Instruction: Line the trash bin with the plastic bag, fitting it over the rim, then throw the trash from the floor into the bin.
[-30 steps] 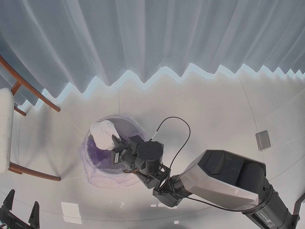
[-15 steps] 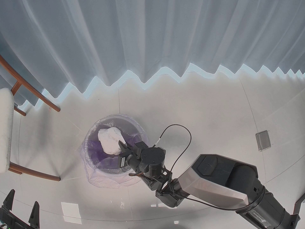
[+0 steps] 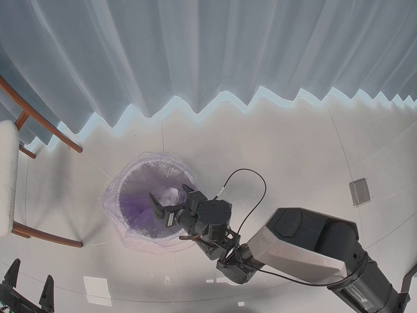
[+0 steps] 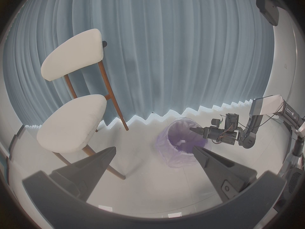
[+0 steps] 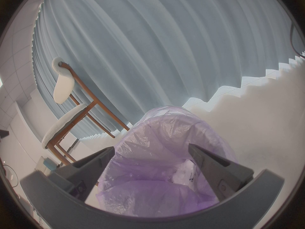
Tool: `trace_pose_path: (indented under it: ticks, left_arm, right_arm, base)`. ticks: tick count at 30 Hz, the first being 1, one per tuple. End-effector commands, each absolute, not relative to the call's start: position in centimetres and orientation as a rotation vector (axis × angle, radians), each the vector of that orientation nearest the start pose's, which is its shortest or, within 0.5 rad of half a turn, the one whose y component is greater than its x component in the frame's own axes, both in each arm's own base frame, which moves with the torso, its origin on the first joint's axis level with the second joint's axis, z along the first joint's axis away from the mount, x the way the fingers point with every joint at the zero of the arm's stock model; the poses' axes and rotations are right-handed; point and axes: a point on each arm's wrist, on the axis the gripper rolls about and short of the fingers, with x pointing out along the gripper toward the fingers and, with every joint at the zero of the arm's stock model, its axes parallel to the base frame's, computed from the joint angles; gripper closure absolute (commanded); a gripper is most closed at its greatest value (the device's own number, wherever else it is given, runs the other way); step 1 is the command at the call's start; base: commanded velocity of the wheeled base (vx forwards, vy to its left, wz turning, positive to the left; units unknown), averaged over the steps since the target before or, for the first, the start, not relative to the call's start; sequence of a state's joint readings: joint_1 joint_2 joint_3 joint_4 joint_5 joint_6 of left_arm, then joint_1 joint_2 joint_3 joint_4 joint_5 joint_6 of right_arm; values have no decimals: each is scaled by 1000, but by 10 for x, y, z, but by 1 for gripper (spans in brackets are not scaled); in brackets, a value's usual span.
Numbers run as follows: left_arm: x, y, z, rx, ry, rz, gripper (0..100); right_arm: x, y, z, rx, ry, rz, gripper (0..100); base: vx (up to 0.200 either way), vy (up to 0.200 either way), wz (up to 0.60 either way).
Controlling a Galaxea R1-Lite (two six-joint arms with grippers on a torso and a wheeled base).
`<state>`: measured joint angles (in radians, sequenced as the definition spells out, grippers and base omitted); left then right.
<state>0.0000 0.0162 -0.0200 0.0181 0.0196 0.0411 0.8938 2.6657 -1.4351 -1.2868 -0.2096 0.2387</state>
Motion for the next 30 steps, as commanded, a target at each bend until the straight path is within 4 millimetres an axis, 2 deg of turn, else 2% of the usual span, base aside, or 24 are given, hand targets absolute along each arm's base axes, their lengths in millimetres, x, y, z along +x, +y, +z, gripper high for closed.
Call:
trace_pose_path:
  ticks: [1, 2, 3, 5, 6, 12, 13, 14, 19, 21, 24, 27, 28, 29, 30]
  left_arm:
    - [-24, 0, 79, 41, -3, 20, 0]
    - [-24, 0, 79, 41, -3, 18, 0]
    - [-24, 0, 79, 41, -3, 18, 0]
    - [-24, 0, 79, 41, -4, 19, 0]
    - [-24, 0, 79, 41, -4, 19, 0]
    - [-24, 0, 80, 41, -6, 19, 0]
    - [-24, 0, 80, 41, -6, 19, 0]
    - [-24, 0, 80, 41, -6, 19, 0]
    - [-24, 1, 79, 31, -13, 20, 0]
    - [-24, 1, 80, 27, -24, 25, 0]
    - [-23, 1, 79, 19, -29, 31, 0]
    - [-23, 1, 80, 19, -32, 33, 0]
    - [-23, 1, 80, 19, -32, 33, 0]
    - [-23, 1, 80, 18, -38, 34, 0]
    - [-23, 1, 80, 18, -40, 34, 0]
  right_arm:
    - [303, 370, 45, 296, 18, 690, 0]
    - [300, 366, 53, 299, 16, 690, 0]
    - [300, 366, 53, 299, 16, 690, 0]
    - [290, 352, 74, 308, 4, 689, 0]
    - [289, 351, 75, 308, 4, 687, 0]
    - [278, 298, 116, 309, -11, 612, 0]
    - [277, 297, 117, 310, -13, 610, 0]
    - [275, 279, 125, 306, -12, 582, 0]
    - [264, 220, 135, 283, 16, 482, 0]
    - [262, 207, 139, 281, 16, 456, 0]
    - [251, 172, 146, 277, 14, 388, 0]
    - [235, 149, 149, 270, 22, 354, 0]
    - [235, 149, 149, 270, 22, 354, 0]
    - [225, 136, 150, 264, 23, 332, 0]
    - [224, 134, 151, 262, 22, 329, 0]
  base:
    - [0, 0, 0]
    - [0, 0, 0]
    - [0, 0, 0]
    - [0, 0, 0]
    - [0, 0, 0]
    - [0, 0, 0]
    - [0, 0, 0]
    - [0, 0, 0]
    - [0, 0, 0]
    - [0, 0, 0]
    - [0, 0, 0]
    - [0, 0, 0]
    - [0, 0, 0]
    - [0, 0, 0]
    - [0, 0, 0]
